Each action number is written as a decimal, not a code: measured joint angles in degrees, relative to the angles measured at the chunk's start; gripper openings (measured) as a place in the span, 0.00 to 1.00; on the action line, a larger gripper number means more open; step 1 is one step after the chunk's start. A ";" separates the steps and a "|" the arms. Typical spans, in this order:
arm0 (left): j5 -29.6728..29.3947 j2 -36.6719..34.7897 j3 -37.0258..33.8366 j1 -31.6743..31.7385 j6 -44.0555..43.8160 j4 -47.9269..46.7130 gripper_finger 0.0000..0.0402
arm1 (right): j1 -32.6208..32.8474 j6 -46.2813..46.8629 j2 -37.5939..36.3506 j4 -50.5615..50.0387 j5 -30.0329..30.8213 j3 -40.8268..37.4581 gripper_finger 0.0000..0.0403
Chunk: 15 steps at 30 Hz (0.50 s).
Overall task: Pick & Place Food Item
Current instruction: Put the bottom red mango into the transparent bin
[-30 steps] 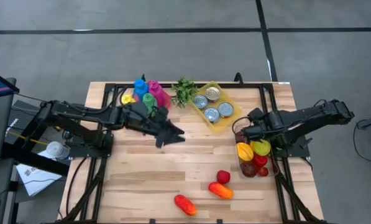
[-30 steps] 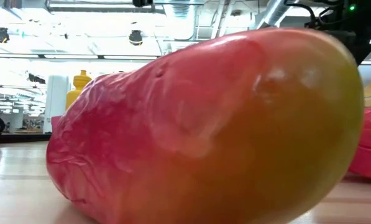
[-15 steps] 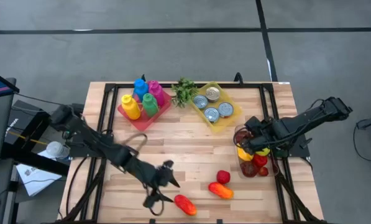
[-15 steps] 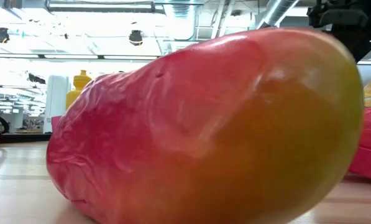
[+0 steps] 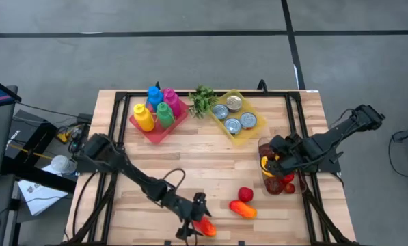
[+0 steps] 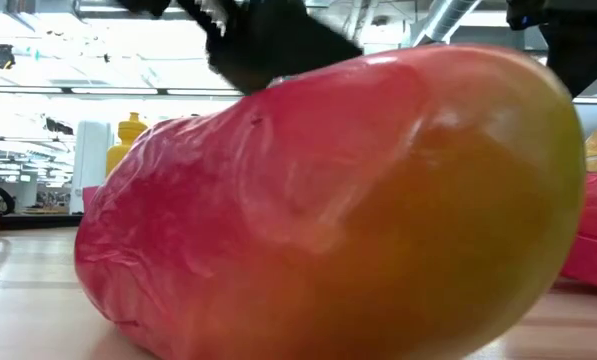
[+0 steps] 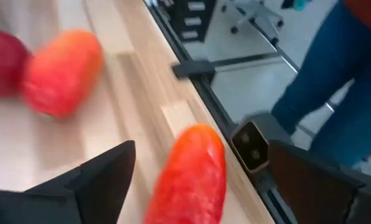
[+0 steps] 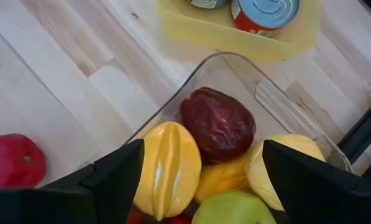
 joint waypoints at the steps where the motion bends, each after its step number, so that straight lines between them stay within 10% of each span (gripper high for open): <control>1: 0.34 1.37 0.00 -0.02 -0.04 1.06 0.90 | 0.11 0.00 0.00 0.00 0.02 0.00 0.80; 15: -1.29 10.43 0.04 -0.30 -1.81 3.63 0.89 | 1.19 0.00 0.00 0.37 0.13 0.00 0.80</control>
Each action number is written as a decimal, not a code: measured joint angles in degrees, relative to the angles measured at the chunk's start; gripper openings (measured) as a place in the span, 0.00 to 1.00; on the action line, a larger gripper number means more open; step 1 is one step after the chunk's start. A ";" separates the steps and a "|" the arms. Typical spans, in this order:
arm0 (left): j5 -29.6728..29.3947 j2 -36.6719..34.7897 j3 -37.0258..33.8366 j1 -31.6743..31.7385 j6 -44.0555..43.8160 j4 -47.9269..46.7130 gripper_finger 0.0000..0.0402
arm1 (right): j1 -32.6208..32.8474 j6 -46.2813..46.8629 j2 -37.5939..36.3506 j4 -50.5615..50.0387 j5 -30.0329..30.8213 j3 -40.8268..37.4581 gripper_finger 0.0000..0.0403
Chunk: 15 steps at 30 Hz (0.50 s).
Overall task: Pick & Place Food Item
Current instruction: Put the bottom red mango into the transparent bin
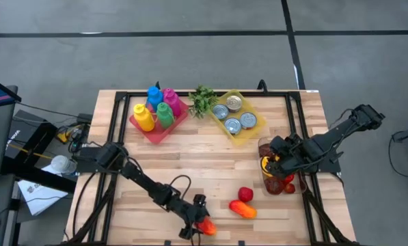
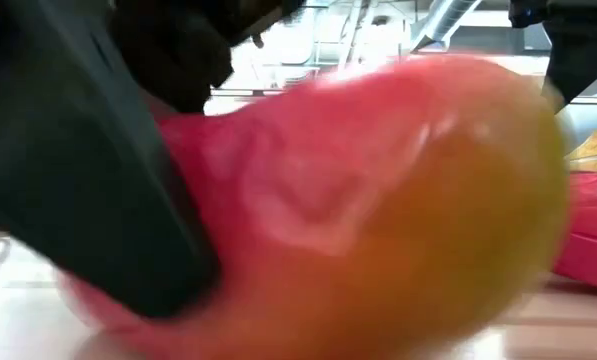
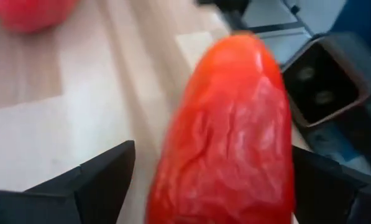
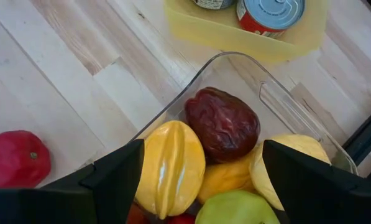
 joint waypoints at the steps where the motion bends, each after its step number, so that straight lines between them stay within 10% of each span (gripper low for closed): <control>1: -0.37 0.12 -0.02 0.12 -0.02 -0.31 0.87 | 0.00 -0.03 0.00 0.08 0.00 0.00 0.80; 15: -3.45 -6.80 -0.01 1.16 -1.05 -0.61 0.51 | 0.01 -3.73 0.00 4.54 -0.20 0.02 0.80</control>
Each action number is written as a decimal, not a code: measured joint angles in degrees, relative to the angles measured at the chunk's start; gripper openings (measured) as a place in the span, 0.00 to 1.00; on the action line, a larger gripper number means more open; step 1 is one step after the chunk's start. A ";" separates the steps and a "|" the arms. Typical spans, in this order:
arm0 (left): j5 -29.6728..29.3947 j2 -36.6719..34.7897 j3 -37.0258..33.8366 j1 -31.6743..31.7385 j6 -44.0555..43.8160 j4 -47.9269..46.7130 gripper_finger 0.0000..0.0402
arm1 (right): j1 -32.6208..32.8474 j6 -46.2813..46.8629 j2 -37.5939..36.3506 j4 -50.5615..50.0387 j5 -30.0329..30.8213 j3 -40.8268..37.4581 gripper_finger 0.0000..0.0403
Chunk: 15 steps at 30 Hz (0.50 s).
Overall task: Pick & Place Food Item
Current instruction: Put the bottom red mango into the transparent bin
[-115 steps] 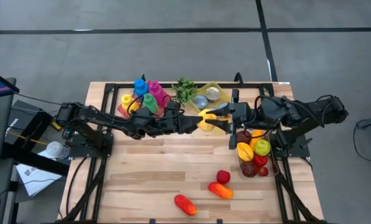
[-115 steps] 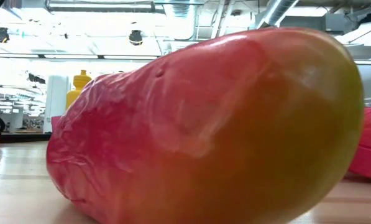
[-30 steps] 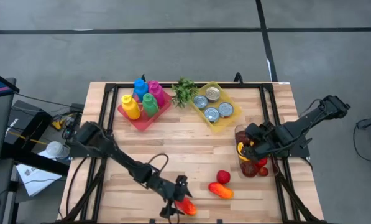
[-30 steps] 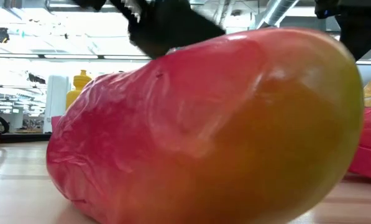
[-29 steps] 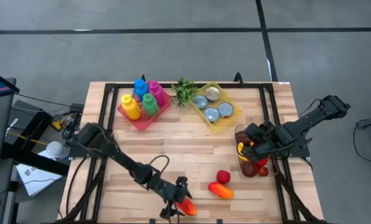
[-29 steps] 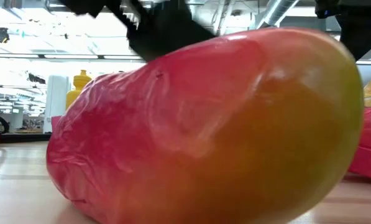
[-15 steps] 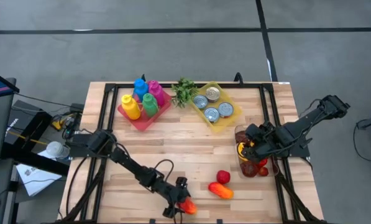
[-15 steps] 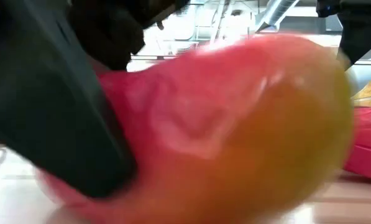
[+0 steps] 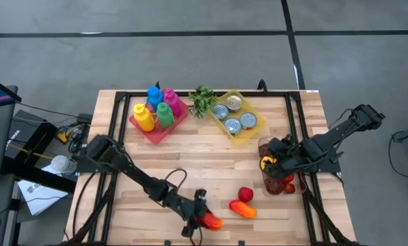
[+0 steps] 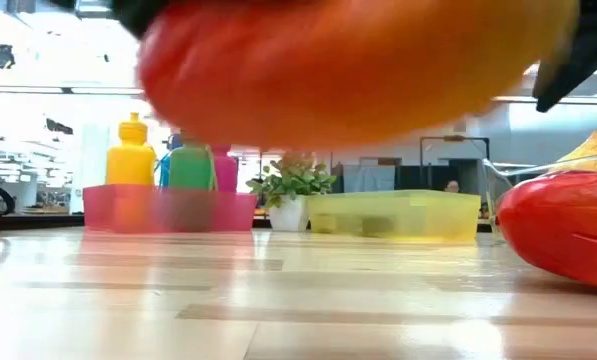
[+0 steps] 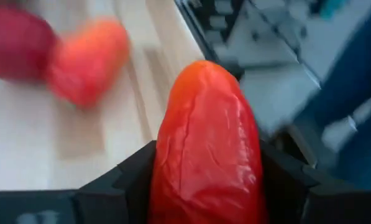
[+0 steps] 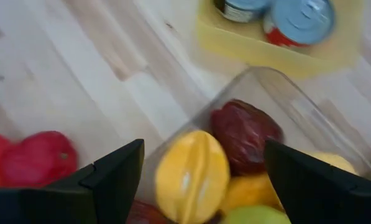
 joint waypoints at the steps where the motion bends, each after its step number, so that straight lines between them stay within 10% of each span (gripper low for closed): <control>1: -1.73 -1.28 0.02 0.19 -0.88 -0.12 0.51 | 0.06 -0.82 0.00 1.08 -0.01 0.00 0.80; 8: -17.63 -14.34 0.00 3.51 -5.08 -3.02 0.59 | 0.29 -7.30 0.01 16.00 0.02 0.00 0.80; 15: -21.31 -26.54 0.00 7.18 -8.38 -2.33 0.57 | -0.69 -23.43 -0.13 37.78 0.05 4.15 0.80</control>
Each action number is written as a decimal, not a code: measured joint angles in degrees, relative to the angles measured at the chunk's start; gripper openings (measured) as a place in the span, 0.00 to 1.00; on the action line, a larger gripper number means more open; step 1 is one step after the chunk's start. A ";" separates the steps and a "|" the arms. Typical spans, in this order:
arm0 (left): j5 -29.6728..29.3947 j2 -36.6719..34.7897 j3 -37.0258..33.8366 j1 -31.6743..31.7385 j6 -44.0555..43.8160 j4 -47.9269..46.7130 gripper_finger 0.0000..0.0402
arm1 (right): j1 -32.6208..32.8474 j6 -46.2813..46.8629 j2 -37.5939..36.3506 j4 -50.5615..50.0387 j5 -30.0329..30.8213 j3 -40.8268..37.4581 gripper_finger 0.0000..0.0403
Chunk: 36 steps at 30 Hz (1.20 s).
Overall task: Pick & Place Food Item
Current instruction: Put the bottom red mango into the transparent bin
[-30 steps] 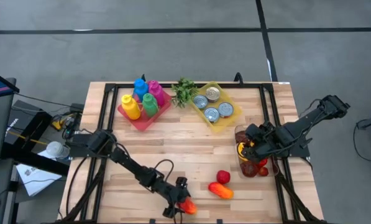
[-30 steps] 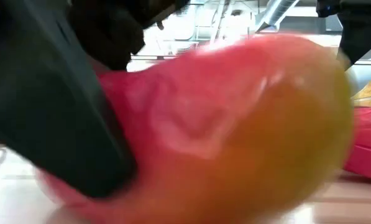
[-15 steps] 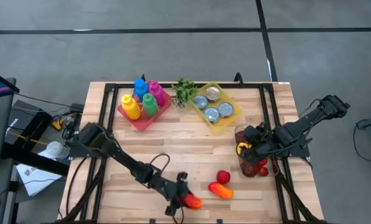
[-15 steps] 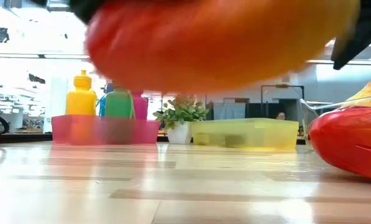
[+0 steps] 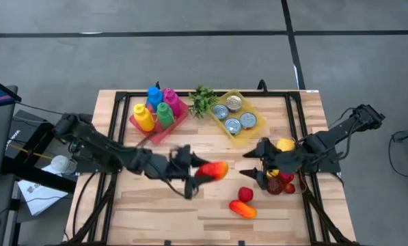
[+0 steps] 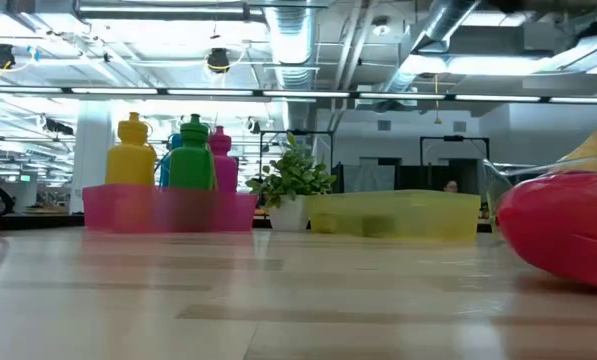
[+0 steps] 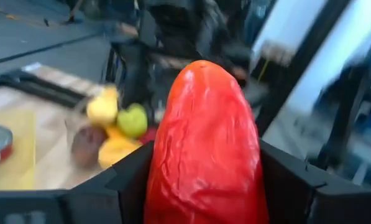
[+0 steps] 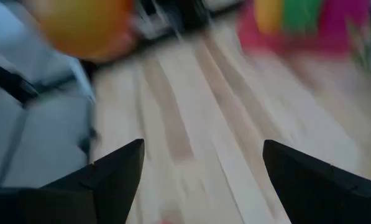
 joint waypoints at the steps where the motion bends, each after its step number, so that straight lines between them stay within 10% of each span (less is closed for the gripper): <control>1: -0.04 -1.24 0.02 0.57 -0.94 0.72 0.57 | -0.38 -2.68 0.00 3.19 0.01 0.76 0.80; 14: 0.53 -4.84 0.02 4.02 11.58 13.05 0.58 | -8.14 -21.06 0.17 34.26 -0.70 3.94 0.80; 36: 1.44 -4.77 0.02 7.94 13.76 16.38 0.58 | -12.14 -29.38 1.48 44.08 -10.03 3.96 0.80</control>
